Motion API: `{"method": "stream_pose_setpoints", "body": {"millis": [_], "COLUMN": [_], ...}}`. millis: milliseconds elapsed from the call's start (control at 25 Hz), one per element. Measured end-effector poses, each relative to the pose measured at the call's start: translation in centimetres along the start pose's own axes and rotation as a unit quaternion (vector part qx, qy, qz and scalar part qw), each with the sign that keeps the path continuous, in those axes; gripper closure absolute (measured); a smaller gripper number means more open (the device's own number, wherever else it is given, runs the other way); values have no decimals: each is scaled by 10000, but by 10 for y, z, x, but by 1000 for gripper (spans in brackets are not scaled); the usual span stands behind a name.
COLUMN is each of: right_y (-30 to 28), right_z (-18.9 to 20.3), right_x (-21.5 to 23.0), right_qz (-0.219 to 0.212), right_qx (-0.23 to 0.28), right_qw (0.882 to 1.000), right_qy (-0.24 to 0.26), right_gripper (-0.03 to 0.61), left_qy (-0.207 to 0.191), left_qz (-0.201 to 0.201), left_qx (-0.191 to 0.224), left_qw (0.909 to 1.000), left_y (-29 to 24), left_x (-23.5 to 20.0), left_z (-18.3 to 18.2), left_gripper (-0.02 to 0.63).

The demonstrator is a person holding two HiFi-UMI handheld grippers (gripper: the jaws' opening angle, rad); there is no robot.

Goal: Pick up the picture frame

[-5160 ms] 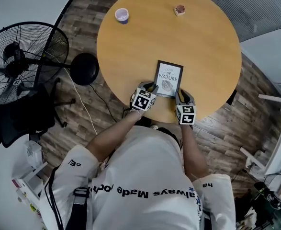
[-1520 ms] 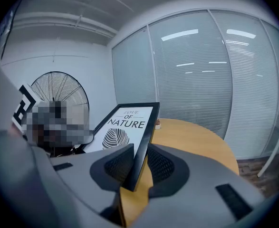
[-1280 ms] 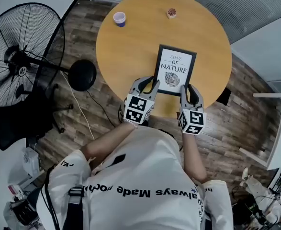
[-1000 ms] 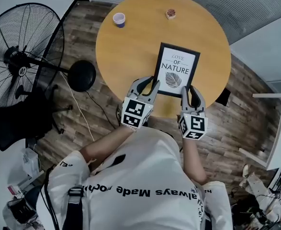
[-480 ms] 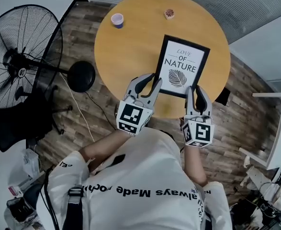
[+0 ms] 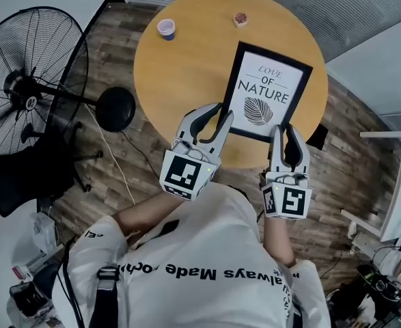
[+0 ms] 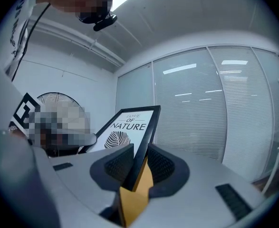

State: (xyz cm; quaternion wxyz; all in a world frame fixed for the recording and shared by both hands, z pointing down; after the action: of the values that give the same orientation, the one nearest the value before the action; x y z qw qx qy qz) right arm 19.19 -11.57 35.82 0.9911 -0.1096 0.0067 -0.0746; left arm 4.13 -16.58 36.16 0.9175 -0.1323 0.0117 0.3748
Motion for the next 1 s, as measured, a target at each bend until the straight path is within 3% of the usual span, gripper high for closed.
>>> {"method": "stream_pose_setpoints", "body": {"millis": [480, 1000], "right_y": [12, 13], "right_z": [-21, -24], "right_x": [-9, -11], "right_qz": [27, 22], "right_qx": [292, 327], "right_qw": [9995, 9994], "right_qy": [120, 81], "right_gripper": [474, 474], "left_qy": [39, 17], "left_qz": [-1, -27], "left_qx": [545, 435], "left_qw": [9985, 9990], "left_y": [14, 16], "left_x": [1, 2], "left_z": [-25, -22], "left_gripper": [509, 509]}}
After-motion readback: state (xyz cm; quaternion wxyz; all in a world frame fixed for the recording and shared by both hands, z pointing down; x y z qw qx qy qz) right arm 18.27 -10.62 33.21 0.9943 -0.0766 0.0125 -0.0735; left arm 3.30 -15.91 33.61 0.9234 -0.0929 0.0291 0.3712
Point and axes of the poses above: the fingertips, and each gripper's own axes: y backward along the fingers, x to its right, z out of its underside, the point moved 3 cm from there along y, backward along the fingers, and after that the axes turned 5 degrees about -x, right-handed, at the moved point
